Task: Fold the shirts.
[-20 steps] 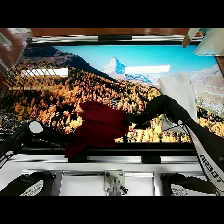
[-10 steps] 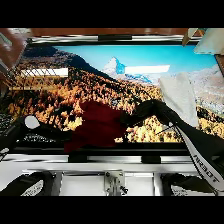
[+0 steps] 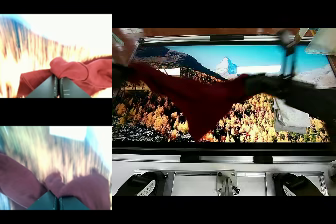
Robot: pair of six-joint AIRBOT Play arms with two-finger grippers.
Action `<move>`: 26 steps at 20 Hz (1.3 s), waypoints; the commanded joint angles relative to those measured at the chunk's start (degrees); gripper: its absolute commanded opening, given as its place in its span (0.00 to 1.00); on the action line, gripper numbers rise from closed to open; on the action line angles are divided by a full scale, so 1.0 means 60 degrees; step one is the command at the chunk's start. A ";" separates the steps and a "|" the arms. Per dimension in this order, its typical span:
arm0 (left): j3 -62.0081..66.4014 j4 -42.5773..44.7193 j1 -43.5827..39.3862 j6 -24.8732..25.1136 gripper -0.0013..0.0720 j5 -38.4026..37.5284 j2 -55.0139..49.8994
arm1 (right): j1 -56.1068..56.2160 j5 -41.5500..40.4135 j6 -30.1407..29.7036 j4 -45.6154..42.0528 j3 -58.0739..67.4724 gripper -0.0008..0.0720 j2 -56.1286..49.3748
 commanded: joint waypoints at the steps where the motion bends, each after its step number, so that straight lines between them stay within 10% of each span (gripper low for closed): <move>1: 0.3315 -0.1213 -0.0040 -0.0324 0.06 0.0943 0.0521 | 0.0007 0.2914 0.0000 0.0415 0.1417 0.12 0.2073; 10: 0.2251 0.0222 -0.0036 -0.0310 0.06 -0.1402 0.0648 | 0.0007 -0.1537 0.0597 -0.1661 0.2025 0.12 0.1869; 14: -0.0688 0.0433 -0.0040 -0.0346 0.06 -0.2721 0.0692 | 0.0007 -0.0812 0.0565 -0.2448 0.2025 0.12 0.0466; 20: -0.5752 -0.0994 -0.0040 -0.0342 0.06 -0.1497 0.0696 | 0.0007 0.2244 0.0539 -0.1574 0.2025 0.12 -0.3027; 26: -0.9151 -0.3592 -0.0044 -0.0262 0.06 0.0994 0.0696 | 0.0277 -0.1330 0.1107 0.0627 0.2025 0.12 -0.7155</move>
